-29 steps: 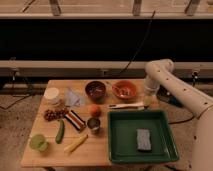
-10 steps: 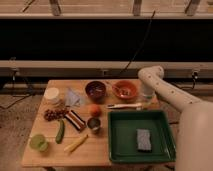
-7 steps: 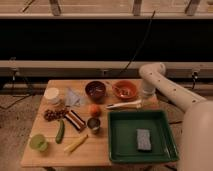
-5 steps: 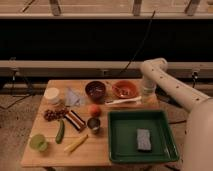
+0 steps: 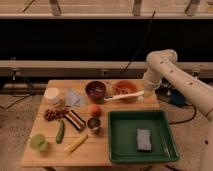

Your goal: Place brush in tray

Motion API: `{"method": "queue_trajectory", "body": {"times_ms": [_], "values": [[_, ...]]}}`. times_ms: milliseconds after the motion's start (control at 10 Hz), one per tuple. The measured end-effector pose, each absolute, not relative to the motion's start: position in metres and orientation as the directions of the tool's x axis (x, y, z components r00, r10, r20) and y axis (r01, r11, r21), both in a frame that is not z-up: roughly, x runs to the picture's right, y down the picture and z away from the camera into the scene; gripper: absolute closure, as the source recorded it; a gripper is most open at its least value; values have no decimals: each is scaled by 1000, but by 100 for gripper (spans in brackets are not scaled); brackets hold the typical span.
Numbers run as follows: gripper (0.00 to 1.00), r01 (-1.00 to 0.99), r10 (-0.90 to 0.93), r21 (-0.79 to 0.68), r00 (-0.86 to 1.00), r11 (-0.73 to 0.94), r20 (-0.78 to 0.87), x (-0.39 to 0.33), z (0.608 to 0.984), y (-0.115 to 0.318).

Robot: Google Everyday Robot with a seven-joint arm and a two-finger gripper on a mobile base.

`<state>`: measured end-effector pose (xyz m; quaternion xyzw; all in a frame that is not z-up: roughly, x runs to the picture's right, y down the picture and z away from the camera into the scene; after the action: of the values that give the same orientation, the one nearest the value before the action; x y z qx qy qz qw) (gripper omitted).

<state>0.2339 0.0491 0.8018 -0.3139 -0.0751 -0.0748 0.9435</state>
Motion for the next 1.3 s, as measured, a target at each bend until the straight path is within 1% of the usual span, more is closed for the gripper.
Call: {"method": "queue_trajectory", "body": {"times_ms": [300,500,700,800,1100,1300], "values": [[100,207,-96,-594,972,778,212,242,762,83],[100,200,-89,-621,975,758,206,257,746,113],[100,174,-71,-650,981,740,181,274,749,136],[96,150,-56,-673,986,724,159,284,759,152],[69,111,-27,-718,992,687,127,292,781,179],[46,103,-15,-738,992,667,125,288,788,190]]}}
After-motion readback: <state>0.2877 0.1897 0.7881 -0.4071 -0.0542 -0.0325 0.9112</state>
